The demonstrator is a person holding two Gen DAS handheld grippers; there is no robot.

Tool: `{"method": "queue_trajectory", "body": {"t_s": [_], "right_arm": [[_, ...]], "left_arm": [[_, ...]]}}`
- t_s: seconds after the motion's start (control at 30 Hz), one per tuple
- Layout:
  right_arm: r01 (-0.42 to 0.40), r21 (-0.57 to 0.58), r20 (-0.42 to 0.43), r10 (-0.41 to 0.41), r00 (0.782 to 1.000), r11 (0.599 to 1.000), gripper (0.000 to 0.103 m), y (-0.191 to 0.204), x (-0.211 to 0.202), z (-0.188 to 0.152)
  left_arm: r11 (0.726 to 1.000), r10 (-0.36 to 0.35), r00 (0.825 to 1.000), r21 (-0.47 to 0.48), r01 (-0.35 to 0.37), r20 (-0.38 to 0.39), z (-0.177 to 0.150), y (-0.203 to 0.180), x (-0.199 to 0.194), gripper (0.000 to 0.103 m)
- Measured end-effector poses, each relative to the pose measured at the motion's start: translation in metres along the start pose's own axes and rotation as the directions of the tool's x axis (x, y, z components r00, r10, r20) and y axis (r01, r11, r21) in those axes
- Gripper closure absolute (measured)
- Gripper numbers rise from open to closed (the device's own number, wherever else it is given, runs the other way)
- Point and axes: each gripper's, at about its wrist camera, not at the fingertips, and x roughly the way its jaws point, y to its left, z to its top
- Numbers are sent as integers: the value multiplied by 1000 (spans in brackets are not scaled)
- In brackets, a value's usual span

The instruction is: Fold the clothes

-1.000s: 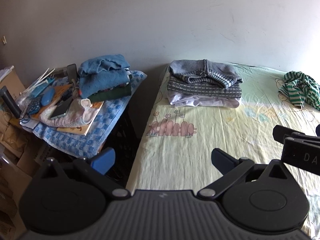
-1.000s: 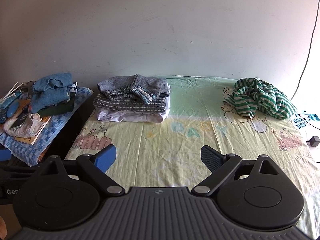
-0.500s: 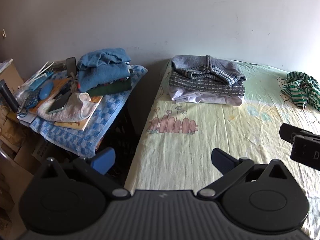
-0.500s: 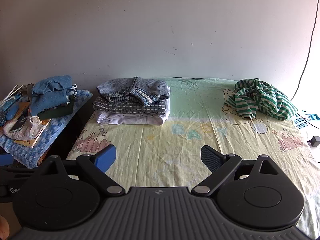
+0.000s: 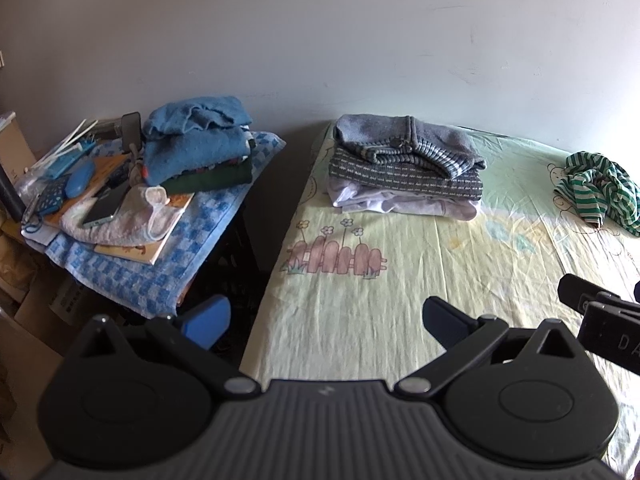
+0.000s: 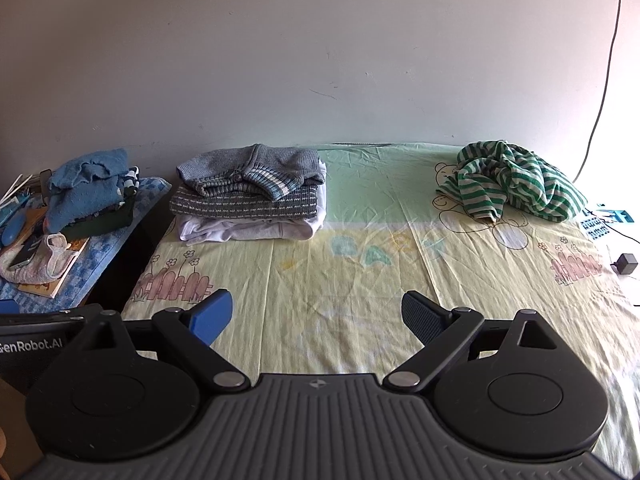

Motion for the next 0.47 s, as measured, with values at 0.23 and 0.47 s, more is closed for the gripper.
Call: {"method": "queue_trajectory", "body": {"t_s": [0.23, 0.47], "right_arm": [[2, -1, 11, -2, 1000, 1000, 9, 0, 1, 1], [9, -14, 26, -8, 1000, 1000, 9, 2, 2, 3]], "left_arm": [[1000, -9, 1000, 0, 9, 3, 2, -1, 4, 0], [1000, 4, 1000, 17, -4, 12, 5, -4, 6, 0]]}}
